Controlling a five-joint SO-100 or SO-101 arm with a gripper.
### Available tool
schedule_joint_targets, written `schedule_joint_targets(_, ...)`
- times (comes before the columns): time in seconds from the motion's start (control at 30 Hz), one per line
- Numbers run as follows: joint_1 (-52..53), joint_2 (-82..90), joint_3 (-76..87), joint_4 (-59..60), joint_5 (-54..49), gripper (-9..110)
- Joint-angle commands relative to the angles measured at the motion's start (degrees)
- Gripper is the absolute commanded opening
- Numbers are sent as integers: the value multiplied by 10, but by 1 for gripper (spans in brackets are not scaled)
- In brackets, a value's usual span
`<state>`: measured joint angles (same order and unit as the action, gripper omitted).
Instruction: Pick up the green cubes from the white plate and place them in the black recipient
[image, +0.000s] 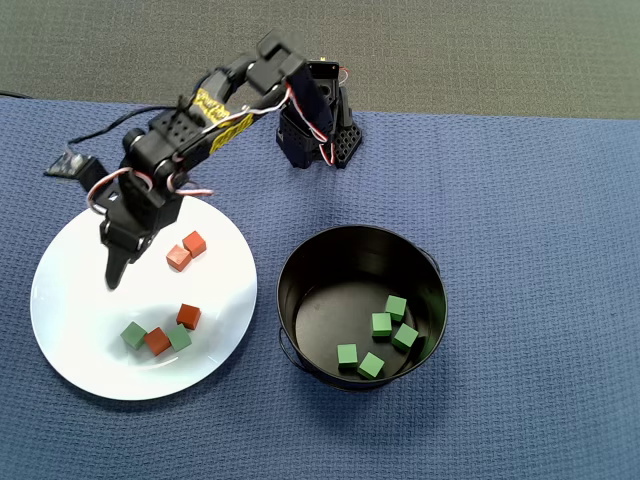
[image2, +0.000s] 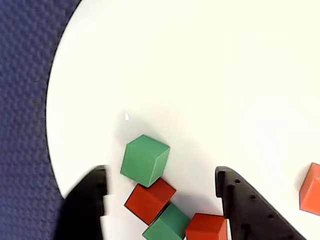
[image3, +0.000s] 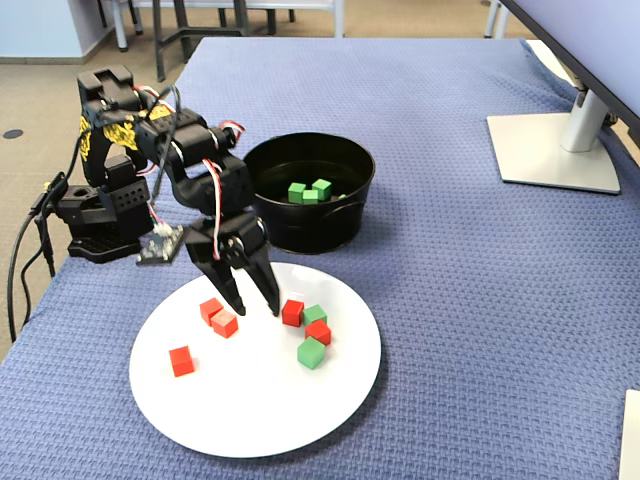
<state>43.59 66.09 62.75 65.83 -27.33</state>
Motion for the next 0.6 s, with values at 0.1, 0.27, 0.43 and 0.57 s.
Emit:
schedule_joint_targets(0.1, 7, -94, -167, 61, 15, 37)
schedule_joint_targets(0.27, 1, -140, -208, 71, 24, 38)
schedule_joint_targets(0.43, -6, -201, -281, 96, 40, 37)
schedule_joint_targets(0.57, -20, -228, -307, 92, 27, 37)
